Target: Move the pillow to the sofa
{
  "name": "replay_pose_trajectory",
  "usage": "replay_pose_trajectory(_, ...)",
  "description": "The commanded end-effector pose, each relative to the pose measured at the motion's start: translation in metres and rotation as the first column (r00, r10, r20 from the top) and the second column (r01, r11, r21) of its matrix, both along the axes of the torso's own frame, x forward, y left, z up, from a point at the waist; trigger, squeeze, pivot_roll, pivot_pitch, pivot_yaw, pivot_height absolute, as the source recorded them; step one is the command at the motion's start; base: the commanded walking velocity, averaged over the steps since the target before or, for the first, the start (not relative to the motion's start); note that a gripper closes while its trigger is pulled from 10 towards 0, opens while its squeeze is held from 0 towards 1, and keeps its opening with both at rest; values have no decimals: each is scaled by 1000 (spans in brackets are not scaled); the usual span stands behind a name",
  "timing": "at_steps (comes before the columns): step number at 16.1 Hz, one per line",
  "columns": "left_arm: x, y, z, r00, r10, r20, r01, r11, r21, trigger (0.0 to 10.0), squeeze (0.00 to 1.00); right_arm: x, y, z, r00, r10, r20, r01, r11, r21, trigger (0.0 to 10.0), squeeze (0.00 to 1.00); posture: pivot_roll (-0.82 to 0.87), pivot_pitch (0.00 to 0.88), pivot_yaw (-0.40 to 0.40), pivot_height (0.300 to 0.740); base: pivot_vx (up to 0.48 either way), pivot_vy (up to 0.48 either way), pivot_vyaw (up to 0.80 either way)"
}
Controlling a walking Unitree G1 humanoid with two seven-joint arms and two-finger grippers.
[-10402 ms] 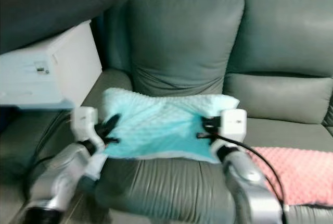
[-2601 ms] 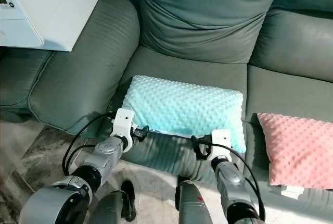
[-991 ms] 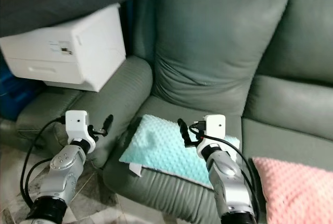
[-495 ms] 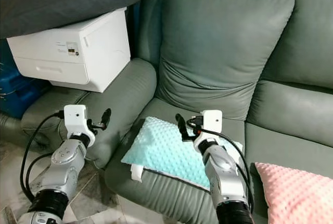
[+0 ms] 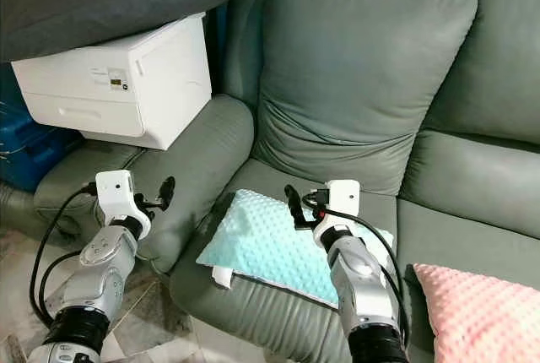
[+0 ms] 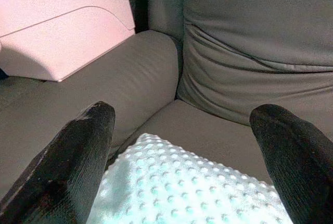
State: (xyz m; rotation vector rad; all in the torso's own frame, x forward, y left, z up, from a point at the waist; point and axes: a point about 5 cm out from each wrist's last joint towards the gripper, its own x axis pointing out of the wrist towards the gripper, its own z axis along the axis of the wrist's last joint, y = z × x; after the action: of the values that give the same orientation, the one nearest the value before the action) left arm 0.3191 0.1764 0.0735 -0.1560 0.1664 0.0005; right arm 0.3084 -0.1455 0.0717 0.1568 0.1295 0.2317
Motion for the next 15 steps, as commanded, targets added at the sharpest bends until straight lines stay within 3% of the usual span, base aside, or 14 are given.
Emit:
replay_pose_trajectory(1,4,-2,7,1000,-3,18,3,1000,-9,10000,0,3,-1,2,1000,-9,6,9,1000,2,10000,0,-100,0,24,740,0,0,0)
replay_pose_trajectory(5,1,-16,21,996,-45,71,53,992,-110,10000,0,9,8,8,999,31,19,-31,999,21,10000,0,-72,0,-8,740,0,0,0)
replay_pose_trajectory(7,-1,-26,22,995,-71,73,79,990,-113,10000,0,9,11,9,999,37,19,-37,999,23,10000,0,-92,0,-2,740,0,0,0)
replay_pose_trajectory(10,-6,-37,17,994,-93,50,99,987,-124,10000,0,-1,0,1,1000,7,-12,-7,1000,5,10000,0,-124,0,4,740,0,0,0)
replay_pose_trajectory(13,-2,-34,23,993,-99,66,105,989,-101,10000,0,2,2,7,1000,23,7,-23,1000,-4,10000,0,-126,0,-1,740,0,0,0)
replay_pose_trajectory(15,-6,-31,19,995,-84,51,89,991,-98,10000,0,-5,3,3,999,40,-7,-40,999,-26,10000,0,-126,0,-2,740,0,0,238)
